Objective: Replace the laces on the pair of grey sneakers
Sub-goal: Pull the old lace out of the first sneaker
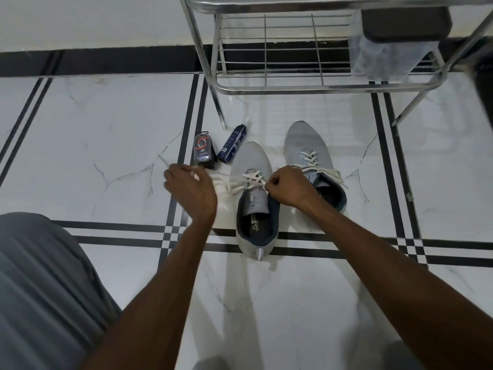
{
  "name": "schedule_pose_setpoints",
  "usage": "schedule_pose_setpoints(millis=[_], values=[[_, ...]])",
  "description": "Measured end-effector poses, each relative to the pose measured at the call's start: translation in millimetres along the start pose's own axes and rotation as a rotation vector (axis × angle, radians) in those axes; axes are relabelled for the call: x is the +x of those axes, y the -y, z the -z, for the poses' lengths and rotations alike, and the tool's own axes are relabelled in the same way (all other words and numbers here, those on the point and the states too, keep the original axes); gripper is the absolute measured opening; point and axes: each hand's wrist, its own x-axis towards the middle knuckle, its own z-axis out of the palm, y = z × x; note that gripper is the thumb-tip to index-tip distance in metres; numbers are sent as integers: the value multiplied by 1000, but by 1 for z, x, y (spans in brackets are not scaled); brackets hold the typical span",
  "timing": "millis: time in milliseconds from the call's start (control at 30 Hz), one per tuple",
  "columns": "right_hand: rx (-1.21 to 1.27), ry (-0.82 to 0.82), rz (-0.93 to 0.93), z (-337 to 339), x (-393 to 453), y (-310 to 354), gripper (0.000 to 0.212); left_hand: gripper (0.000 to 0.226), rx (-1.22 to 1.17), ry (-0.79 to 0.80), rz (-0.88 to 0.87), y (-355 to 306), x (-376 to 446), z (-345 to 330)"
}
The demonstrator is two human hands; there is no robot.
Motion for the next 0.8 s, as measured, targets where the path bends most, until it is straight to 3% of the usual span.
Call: schedule_pose_setpoints(millis=[67,233,300,433,467,567,633,700,800], values=[[-6,6,-7,0,-2,-1,31,18,127,13,-27,6,5,3],[-36,28,11,4,-1,6,28,25,178,569,-735,-2,-35,-9],[-45,22,28,5,2,9,28,23,236,625,-818,-5,-41,-16],[-38,25,-4,-1,1,4,32,12,195,542,-727,-6,-39,-19],[-33,19,-21,-2,1,3,33,11,144,463,-599,-5,-33,-17],[-2,15,-54,-3,2,1,35,19,62,144,-3,4,-4,-3],[-3,17,-63,-2,1,0,36,22,124,63,203,13,9,5],[-28,20,-54,-1,-1,2,34,34,98,90,182,12,5,9],[-68,-31,16,0,-2,10,21,48,26,254,-82,7,-24,7]])
